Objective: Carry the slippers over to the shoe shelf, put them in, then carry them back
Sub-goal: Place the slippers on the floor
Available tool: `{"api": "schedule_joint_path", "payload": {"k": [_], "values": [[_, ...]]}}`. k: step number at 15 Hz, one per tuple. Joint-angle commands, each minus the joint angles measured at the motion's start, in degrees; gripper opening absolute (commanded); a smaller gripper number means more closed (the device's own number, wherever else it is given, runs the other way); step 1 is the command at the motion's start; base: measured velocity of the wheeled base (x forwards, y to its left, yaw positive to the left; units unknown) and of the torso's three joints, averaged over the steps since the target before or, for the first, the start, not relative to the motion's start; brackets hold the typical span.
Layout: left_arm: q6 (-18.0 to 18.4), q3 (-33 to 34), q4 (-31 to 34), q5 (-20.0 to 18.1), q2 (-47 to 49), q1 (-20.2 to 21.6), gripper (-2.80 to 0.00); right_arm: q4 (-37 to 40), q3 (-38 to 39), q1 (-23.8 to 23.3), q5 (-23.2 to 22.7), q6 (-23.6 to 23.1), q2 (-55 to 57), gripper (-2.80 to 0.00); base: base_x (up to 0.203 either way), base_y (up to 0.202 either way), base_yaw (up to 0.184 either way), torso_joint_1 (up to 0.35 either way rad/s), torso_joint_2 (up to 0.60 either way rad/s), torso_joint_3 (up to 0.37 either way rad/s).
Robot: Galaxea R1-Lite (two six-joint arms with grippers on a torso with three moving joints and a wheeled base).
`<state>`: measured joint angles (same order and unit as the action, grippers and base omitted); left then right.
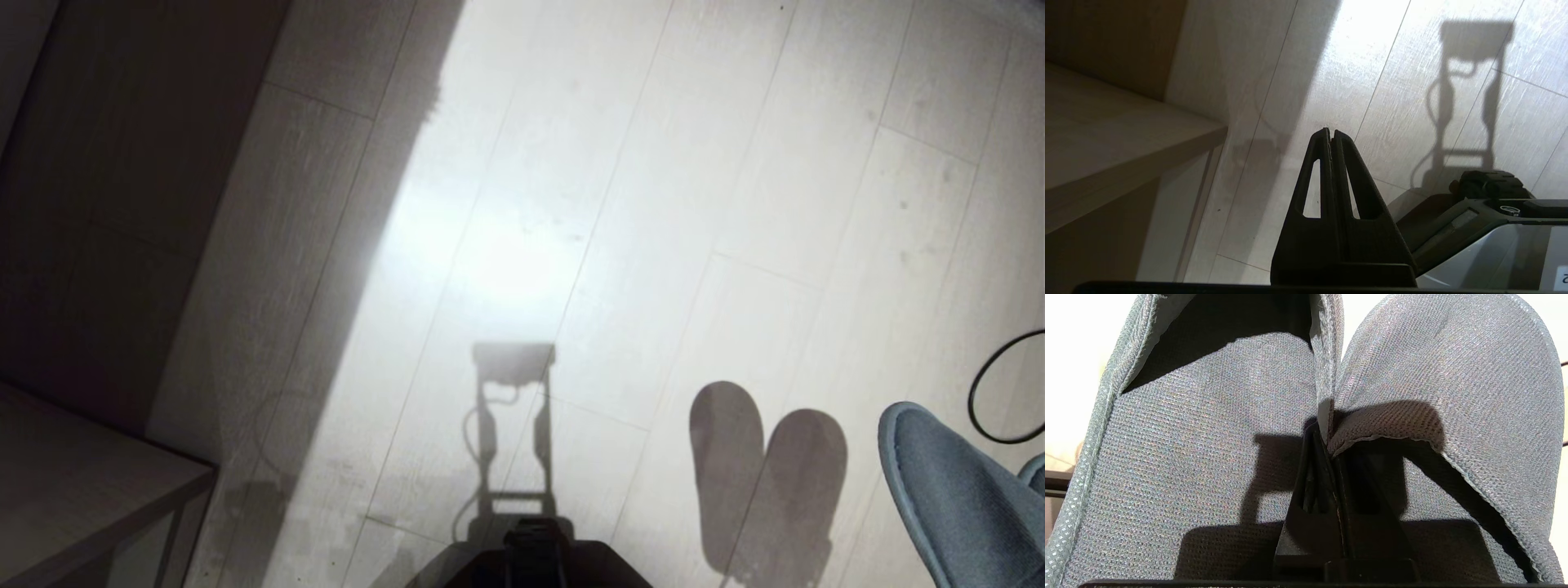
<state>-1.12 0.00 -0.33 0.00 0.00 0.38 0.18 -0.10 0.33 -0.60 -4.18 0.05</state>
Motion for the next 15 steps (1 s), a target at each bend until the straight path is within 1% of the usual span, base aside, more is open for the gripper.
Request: {"api": "schedule_joint_path", "payload": {"k": [1,13,15], "values": [[-0.02,0.00,-0.02,0.00,0.00,0.02,-2.80,-0.01,0.01,0.02,-0.02,-0.04,0.04,-2.80,0.000,0.000,0.000,0.002,0.00,-0.188],[-0.02,0.00,-0.02,0.00,0.00,-0.03,-2.80,-0.01,0.01,0.03,-0.02,-0.04,0.04,-2.80,0.000,0.000,0.000,0.004,0.00,-0.201],[-0.02,0.00,-0.02,0.00,0.00,-0.02,-2.80,-0.01,0.01,0.03,-0.02,-0.04,0.04,-2.80,0.000,0.000,0.000,0.003,0.00,-0.090]]}}
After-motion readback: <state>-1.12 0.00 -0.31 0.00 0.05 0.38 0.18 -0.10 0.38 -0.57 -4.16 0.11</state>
